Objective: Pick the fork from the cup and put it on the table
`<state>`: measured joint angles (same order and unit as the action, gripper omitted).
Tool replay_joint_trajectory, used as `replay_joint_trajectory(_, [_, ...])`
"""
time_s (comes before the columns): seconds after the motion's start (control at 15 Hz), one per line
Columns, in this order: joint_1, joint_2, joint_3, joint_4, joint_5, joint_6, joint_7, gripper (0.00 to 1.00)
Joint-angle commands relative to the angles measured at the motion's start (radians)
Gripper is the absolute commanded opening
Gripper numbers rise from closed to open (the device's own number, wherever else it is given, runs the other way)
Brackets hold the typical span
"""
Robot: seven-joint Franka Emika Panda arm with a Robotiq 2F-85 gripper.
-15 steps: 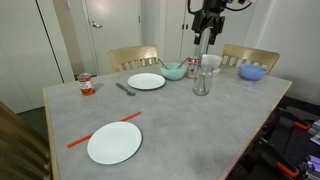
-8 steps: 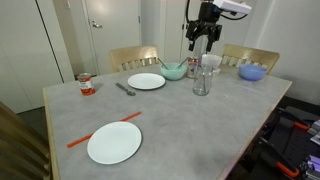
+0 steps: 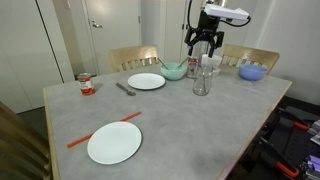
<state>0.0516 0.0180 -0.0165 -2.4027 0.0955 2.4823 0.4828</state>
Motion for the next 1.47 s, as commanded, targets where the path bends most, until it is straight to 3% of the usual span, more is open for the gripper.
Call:
replay_joint_trajectory(0.0, [-0.015,0.017,0.008,0.006,0.036,-0.007,0.030,0.74])
replay_joint_trajectory(0.6, [-0.016,0.021,0.008,0.007,0.056,-0.007,0.032,0.10])
replay_joint_trajectory(0.73, [-0.017,0.021,0.007,0.007,0.056,-0.007,0.030,0.00])
replay_joint_trajectory(1.4, [-0.024,-0.010,0.002,0.007,0.038,-0.036,0.008,0.01])
